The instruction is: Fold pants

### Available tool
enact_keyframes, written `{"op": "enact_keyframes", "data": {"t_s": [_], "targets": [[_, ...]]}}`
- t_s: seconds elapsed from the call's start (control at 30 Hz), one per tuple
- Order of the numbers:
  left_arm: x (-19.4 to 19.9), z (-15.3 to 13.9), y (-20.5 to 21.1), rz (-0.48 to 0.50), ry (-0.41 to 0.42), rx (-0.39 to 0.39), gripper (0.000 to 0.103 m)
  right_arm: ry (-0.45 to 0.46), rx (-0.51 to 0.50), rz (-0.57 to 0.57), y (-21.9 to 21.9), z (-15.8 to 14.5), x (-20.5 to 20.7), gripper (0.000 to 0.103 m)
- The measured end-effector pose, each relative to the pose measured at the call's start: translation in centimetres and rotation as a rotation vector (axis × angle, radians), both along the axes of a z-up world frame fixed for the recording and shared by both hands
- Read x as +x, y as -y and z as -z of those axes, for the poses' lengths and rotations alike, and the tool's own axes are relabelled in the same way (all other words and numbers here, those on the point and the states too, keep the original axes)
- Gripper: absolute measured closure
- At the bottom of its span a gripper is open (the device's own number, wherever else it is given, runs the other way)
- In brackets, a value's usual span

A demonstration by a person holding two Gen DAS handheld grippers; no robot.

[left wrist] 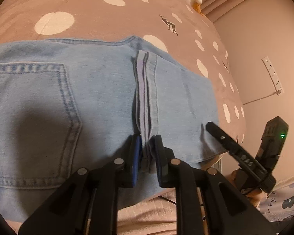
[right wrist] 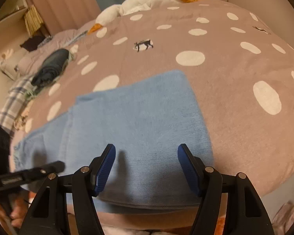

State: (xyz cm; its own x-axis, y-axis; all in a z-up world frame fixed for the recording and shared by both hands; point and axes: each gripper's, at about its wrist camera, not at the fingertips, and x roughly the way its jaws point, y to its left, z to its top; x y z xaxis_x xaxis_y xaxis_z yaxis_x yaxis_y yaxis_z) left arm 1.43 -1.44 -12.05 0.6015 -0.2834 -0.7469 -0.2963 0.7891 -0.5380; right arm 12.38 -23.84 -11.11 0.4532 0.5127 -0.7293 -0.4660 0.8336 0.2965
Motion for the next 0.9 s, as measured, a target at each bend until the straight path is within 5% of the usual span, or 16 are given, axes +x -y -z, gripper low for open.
{"op": "enact_keyframes", "data": {"t_s": [0.1, 0.3, 0.43, 0.63, 0.9], "targets": [[-0.9, -0.6, -0.2, -0.023, -0.002, 0.042, 0.078, 0.023, -0.033, 0.004, -0.6, 0.2, -0.2, 0.035], [-5.1, -4.2, -2.2, -0.159, 0.057, 0.178, 0.024, 0.030, -0.052, 0.022, -0.7, -0.1, -0.3, 0.035], [-9.9, -6.5, -5.5, -0.364, 0.122, 0.253, 0.010, -0.004, 0.009, 0.020, -0.1, -0.5, -0.2, 0.035], [-15.6, -3.8, -10.6, -0.628, 0.040, 0.223, 0.009, 0.014, 0.026, -0.005, -0.7, -1.1, -0.9, 0.035], [-16.7, 1.0, -12.6, -0.649, 0.057, -0.040, 0.010, 0.022, 0.013, -0.049, -2.4, -1.4, -1.3, 0.035]]}}
